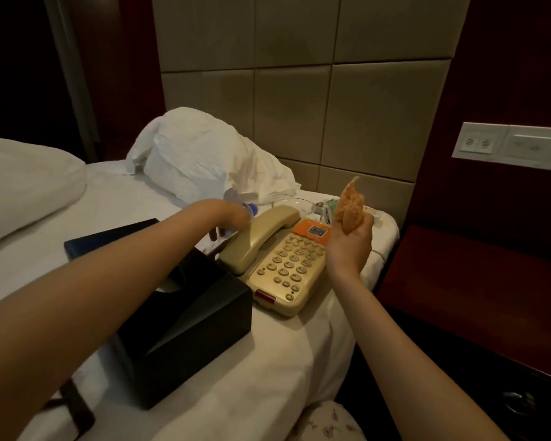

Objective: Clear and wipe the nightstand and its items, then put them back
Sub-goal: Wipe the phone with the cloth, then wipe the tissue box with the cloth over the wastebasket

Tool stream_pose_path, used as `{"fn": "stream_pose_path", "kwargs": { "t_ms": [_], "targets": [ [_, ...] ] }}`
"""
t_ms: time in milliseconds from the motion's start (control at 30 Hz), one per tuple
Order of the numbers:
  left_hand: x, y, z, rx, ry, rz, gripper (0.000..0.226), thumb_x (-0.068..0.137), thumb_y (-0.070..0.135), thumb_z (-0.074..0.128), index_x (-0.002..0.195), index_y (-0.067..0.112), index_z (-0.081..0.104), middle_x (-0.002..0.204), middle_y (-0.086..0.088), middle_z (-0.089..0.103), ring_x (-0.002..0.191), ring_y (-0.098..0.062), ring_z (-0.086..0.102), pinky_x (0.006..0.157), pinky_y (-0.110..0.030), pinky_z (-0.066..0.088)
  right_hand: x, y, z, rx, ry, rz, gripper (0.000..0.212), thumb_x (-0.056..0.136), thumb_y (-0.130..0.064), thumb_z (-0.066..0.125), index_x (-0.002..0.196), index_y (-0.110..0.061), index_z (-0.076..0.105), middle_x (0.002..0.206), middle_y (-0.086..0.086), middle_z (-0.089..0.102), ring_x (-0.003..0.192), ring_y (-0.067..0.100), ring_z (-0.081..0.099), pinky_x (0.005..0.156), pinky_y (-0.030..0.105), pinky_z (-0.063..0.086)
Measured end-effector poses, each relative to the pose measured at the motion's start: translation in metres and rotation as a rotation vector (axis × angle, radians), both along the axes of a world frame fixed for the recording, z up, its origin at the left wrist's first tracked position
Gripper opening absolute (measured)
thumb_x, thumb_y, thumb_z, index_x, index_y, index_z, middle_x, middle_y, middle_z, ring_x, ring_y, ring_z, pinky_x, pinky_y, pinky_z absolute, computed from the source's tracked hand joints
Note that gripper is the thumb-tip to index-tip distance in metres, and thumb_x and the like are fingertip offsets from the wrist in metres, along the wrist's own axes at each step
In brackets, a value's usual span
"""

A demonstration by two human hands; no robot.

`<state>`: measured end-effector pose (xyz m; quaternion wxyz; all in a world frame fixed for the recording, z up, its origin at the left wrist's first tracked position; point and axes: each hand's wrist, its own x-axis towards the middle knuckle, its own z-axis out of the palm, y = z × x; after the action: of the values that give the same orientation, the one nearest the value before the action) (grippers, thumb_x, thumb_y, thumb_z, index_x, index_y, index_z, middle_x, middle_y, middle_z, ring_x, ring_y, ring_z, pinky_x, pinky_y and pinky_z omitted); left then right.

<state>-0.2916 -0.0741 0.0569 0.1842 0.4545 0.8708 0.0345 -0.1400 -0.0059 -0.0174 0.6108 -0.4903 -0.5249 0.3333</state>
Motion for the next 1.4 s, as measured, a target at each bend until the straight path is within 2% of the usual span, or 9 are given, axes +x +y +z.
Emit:
{"fn": "stream_pose_path", "kwargs": {
  "t_ms": [233,400,533,667,767,867,1033,1200,1400],
  "targets": [
    [-0.003,-0.065,-0.003,0.0,0.22,-0.13,0.053,0.098,0.03,0.037,0.146,0.012,0.027,0.15,-0.012,0.032,0.135,-0.029,0.035,0.114,-0.036,0.025,-0.016,-0.043,0.014,0.004,-0.103,0.203,0.014,0.091,-0.024,0.054,0.102,-0.022,0.046,0.105,0.001,0.059,0.097,0.022,0.056,0.079,0.033,0.043],
    [0.001,-0.11,0.017,0.093,0.305,-0.114,0.046,0.099,0.023,0.036,0.143,0.009,0.034,0.146,-0.014,0.039,0.131,-0.029,0.04,0.107,-0.033,0.03,-0.032,-0.073,0.032,-0.009,-0.21,0.38,0.03,0.09,-0.025,0.055,0.118,-0.016,0.049,0.101,0.001,0.057,0.089,0.017,0.054,0.071,0.03,0.04],
    [-0.01,-0.139,0.016,0.017,0.419,-0.072,0.046,0.098,0.035,0.039,0.137,0.011,0.043,0.138,-0.012,0.047,0.122,-0.028,0.048,0.098,-0.033,0.039,-0.048,-0.099,0.041,-0.132,-0.334,0.594,0.053,0.084,-0.03,0.065,0.129,-0.015,0.042,0.123,0.005,0.053,0.106,0.023,0.053,0.092,0.043,0.049],
    [-0.019,-0.164,0.012,-0.076,0.538,0.069,0.06,0.095,0.054,0.034,0.141,0.015,0.037,0.137,-0.009,0.047,0.118,-0.025,0.052,0.094,-0.031,0.042,-0.057,-0.125,0.052,0.026,-0.894,0.724,0.064,0.082,-0.049,0.063,0.134,-0.019,0.04,0.125,0.005,0.051,0.116,0.025,0.049,0.098,0.039,0.044],
    [-0.011,-0.173,0.005,-0.114,0.367,0.202,0.076,0.094,0.059,0.03,0.148,0.008,0.018,0.149,-0.014,0.033,0.123,-0.027,0.051,0.101,-0.032,0.043,-0.067,-0.136,0.053,-0.005,-1.249,0.68,0.073,0.075,-0.067,0.057,0.128,-0.02,0.045,0.12,0.005,0.055,0.111,0.025,0.053,0.096,0.039,0.045],
    [-0.008,-0.172,-0.002,-0.018,0.351,0.227,0.088,0.086,0.069,0.037,0.147,0.009,0.019,0.143,-0.012,0.042,0.124,-0.027,0.051,0.101,-0.033,0.039,-0.073,-0.137,0.048,-0.069,-1.234,0.564,0.079,0.067,-0.071,0.058,0.125,-0.019,0.049,0.109,0.007,0.058,0.106,0.026,0.056,0.084,0.035,0.047],
    [-0.002,-0.181,0.001,0.087,0.49,0.189,0.073,0.088,0.061,0.043,0.139,0.009,0.034,0.127,-0.007,0.056,0.113,-0.022,0.059,0.091,-0.03,0.042,-0.071,-0.145,0.044,0.089,-1.132,0.431,0.062,0.07,-0.065,0.064,0.1,-0.011,0.056,0.09,0.003,0.055,0.096,0.023,0.058,0.066,0.03,0.039],
    [-0.005,-0.19,0.01,0.125,0.385,0.155,0.059,0.091,0.058,0.039,0.132,0.016,0.039,0.076,0.0,0.066,0.063,-0.014,0.066,0.079,-0.026,0.05,-0.056,-0.151,0.053,0.152,-1.052,0.386,0.058,0.068,-0.062,0.068,0.092,-0.01,0.057,0.082,0.002,0.055,0.085,0.019,0.055,0.061,0.03,0.04],
    [0.016,-0.184,0.033,0.18,0.438,-0.03,0.044,0.097,0.049,0.033,0.131,0.025,0.045,0.095,-0.001,0.064,0.078,-0.015,0.068,0.083,-0.029,0.052,-0.017,-0.146,0.081,0.237,-1.015,0.277,0.056,0.067,-0.063,0.067,0.094,-0.016,0.053,0.088,0.001,0.055,0.083,0.02,0.051,0.065,0.031,0.039]
  ]
}}
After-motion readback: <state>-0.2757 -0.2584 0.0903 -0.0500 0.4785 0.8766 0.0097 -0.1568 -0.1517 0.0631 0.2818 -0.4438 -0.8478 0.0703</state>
